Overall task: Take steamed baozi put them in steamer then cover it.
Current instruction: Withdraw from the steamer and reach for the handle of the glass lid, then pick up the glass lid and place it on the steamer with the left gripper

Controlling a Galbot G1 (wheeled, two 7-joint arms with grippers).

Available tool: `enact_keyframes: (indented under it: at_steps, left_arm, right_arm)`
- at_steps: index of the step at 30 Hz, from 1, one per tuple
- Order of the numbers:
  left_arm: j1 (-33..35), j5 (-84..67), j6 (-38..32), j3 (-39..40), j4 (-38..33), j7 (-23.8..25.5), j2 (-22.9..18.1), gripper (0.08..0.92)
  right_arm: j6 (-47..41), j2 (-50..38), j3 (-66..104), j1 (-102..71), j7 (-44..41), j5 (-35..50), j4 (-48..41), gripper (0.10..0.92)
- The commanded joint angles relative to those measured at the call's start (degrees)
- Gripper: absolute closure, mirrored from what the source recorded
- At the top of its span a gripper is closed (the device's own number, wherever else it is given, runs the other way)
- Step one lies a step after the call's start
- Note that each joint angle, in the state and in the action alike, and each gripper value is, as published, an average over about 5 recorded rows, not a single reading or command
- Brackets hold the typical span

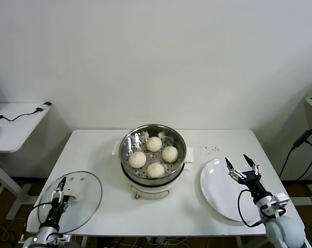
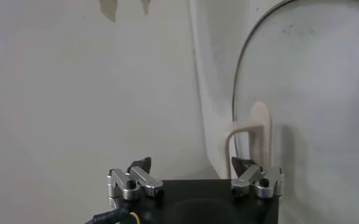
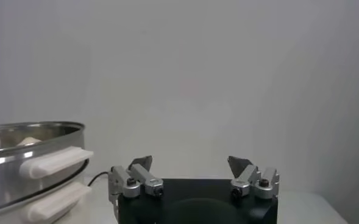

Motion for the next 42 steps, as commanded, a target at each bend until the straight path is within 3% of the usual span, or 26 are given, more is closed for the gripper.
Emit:
enact_keyframes:
  at_steps: [1,5,19,27,35,42]
  left_arm:
    - [-2.01,-0.43,-0.92,0.73,3.35,-1.3,0.38,0.18]
    - [-2.18,-0.31,-1.6,0.53,3.98,-1.4,0.56,0.232]
    - [-1.75,-2.2,-2.67,0.36,3.09,-1.2,0.92,0.638]
    - [1.12,-8.06,-0.75,1.11,-4.81,0.01,1.81,0.836]
    - [7.75,-15.55,13.67,3.76,-21.67,4.86,5.01,0.85]
    - [9.57,-18.76,32.13,9.49,-33.77,8.5,12.85,0.85]
  right_arm:
    - [0.21,0.38,0.41,-0.42,-0.31,-1.07,-0.23,0.203]
    - [0.34,0.63,0.39,-0.39,-0.48,-1.6,-0.44,0.203]
    - [0.95,1.27,-0.09,0.01,-0.92,-3.85,-1.02,0.203]
    - [1.12,1.11,0.05,0.17,-1.06,-4.08,-1.21,0.203]
    - [1.28,0.79,0.43,0.65,-1.17,-4.14,-2.07,0.203]
    - [1.35,0.74,0.31,2.13,-0.98,-4.28,-3.26,0.203]
